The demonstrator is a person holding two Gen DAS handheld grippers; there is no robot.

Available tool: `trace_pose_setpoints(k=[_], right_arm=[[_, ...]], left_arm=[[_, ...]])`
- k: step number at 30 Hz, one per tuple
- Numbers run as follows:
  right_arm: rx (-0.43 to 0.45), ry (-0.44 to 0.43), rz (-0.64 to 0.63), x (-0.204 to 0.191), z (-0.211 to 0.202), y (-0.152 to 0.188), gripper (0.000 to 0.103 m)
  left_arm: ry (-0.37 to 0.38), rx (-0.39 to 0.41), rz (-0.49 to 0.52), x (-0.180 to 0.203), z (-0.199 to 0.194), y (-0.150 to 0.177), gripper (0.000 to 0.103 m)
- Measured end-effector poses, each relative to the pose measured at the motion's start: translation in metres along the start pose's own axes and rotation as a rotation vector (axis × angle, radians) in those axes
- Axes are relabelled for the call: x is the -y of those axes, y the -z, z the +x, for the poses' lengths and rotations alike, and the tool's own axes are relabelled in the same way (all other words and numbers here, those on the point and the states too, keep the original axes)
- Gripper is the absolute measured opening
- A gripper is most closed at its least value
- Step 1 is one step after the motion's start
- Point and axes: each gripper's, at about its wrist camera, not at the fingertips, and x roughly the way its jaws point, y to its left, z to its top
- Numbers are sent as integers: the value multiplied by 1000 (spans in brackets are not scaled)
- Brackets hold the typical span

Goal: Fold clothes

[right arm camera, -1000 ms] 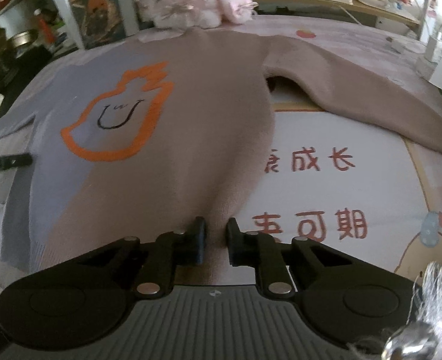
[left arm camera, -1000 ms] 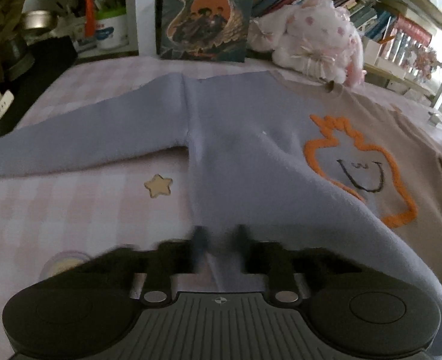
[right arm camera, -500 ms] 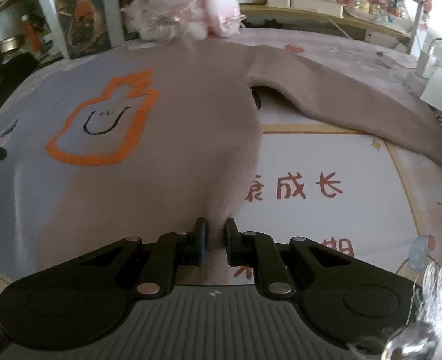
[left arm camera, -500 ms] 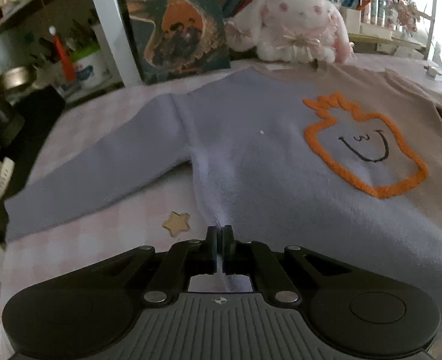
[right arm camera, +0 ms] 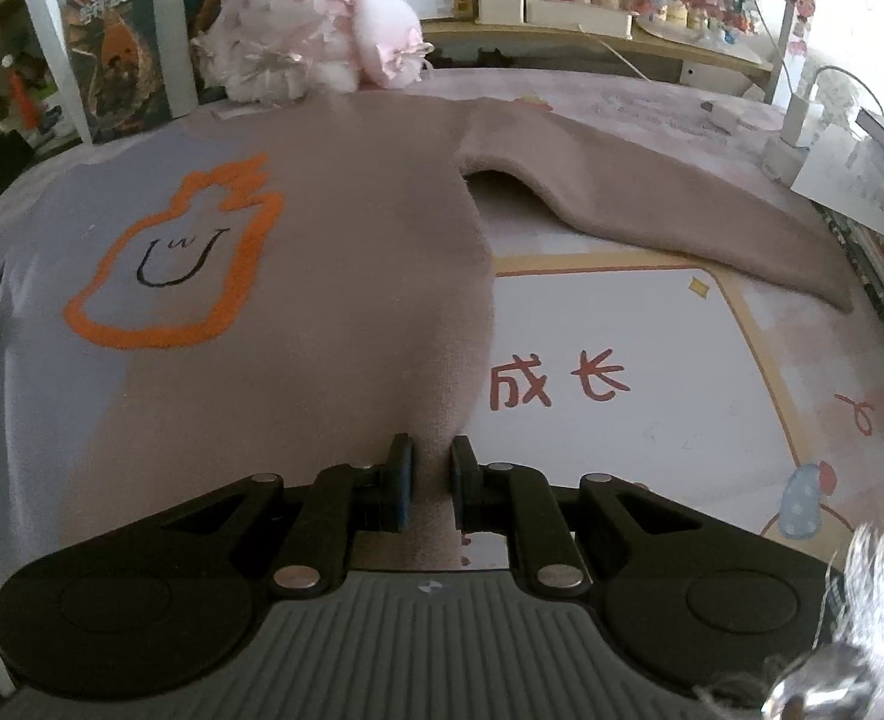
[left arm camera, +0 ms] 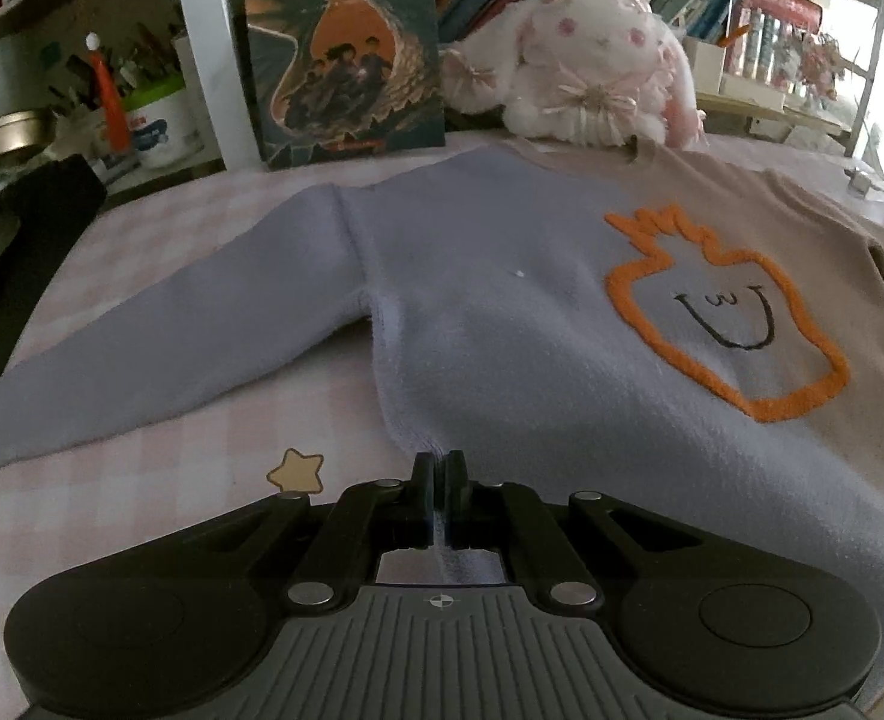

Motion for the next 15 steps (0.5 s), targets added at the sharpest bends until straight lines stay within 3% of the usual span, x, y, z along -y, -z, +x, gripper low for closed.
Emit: trace_pose_setpoints(k=[7,10,15], right_arm=[[17,33,-1,-4,-1,4,17],[23,54,8,-9,-6,5,30],[67,72,18,-26,-20,11,51]], left_arm=[[-22,17,-20,-2,-9,6,9],[-2,47,-39,-2,-23,9,9],[9,82,-75,-1,-43,21,27]])
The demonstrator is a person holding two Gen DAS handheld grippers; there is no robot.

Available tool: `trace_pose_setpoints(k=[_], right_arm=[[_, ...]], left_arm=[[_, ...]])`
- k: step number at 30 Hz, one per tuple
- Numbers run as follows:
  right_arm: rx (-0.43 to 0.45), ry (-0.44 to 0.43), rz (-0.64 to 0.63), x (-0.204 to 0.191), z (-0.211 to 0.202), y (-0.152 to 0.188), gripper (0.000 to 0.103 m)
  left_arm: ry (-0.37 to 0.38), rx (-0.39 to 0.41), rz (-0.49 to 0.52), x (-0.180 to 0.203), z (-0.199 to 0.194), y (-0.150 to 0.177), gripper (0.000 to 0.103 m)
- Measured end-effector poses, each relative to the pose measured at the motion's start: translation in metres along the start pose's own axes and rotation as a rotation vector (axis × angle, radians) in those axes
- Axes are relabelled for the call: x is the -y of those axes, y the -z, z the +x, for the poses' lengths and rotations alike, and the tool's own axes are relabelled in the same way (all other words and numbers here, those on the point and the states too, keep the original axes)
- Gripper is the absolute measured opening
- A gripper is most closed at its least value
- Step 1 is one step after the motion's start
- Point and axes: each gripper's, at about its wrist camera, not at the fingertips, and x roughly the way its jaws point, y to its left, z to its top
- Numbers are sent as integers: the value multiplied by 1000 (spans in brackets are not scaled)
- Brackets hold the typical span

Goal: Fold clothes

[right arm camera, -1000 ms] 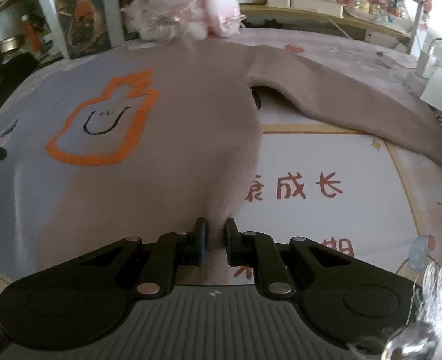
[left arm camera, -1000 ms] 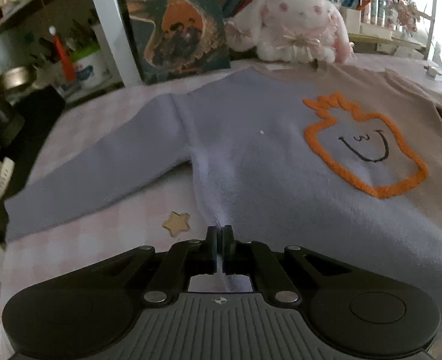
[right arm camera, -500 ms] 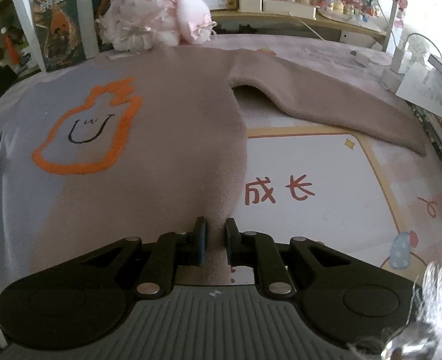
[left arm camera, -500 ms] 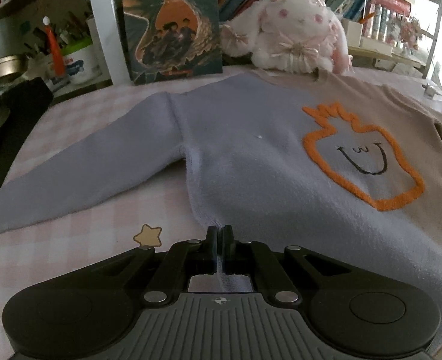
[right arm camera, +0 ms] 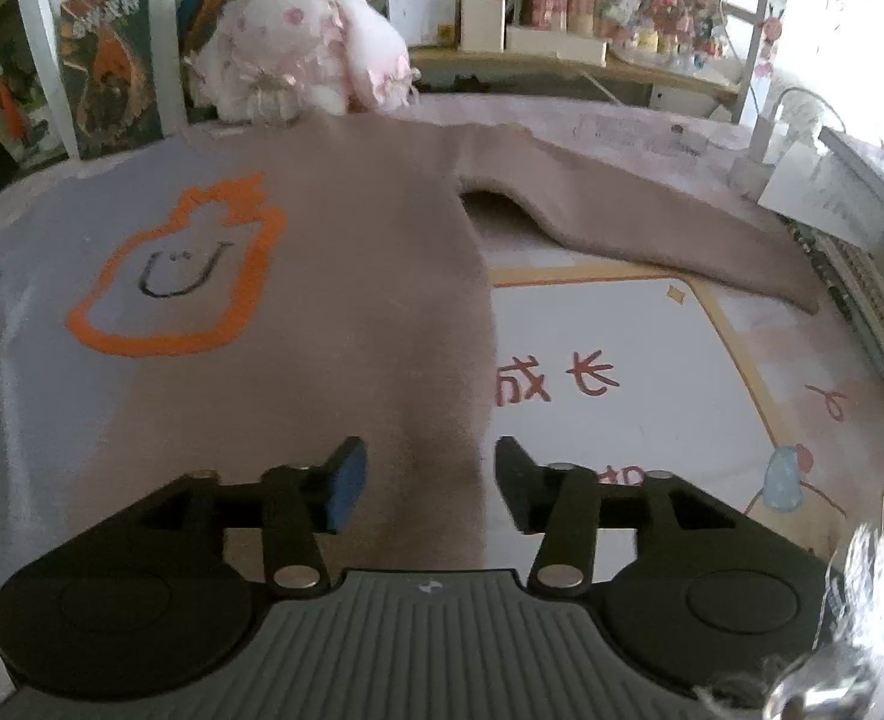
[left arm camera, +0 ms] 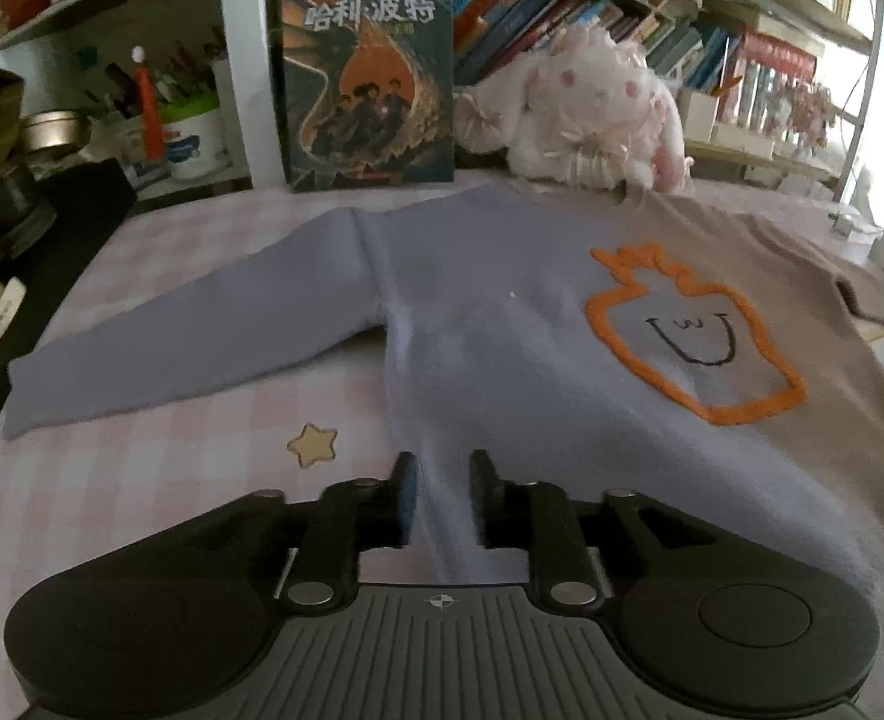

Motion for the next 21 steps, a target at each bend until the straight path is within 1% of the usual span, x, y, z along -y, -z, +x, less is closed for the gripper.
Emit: trace_pose_setpoints(k=[1,2,3,4,5,6,7,8,9,11,14,18,21], right_arm=[[10,3,3,-4,-4,1,58],[23,8,7,-8,-8,2,65],[38,13,13,-13,-12,4,67],[53,19,17,-17,-16,6,74],[67,26,22,-21,-21,8,79],[81,32,27,-26,-25,11,80],[93,39,32,-30,-29,13,85],[102,44,35,-34,-32,15,88],[109,48,36,-38,-35,19,88],[124,56,39,-46,-41,25,90],[138,39,11,-54,-46,29,91],[160,8,-56,-58,-48,28,93],[144,-14,-88,-54,-44,27,94]], left_arm=[[4,3,-12,0,-3,3,30],[7,7,-23,0,-6,6,34],[7,11,-34,1,-9,9,40],[7,16,-44,2,-12,12,43],[4,22,-51,3,-15,15,51],[5,29,-51,5,-18,19,57],[5,37,-51,7,-22,22,59],[6,45,-51,9,-25,25,66],[13,52,-44,12,-28,28,68],[27,63,-36,16,-34,33,69],[32,69,-31,23,-40,36,73],[16,81,-20,38,-43,38,75],[-18,70,-15,53,-47,38,75]])
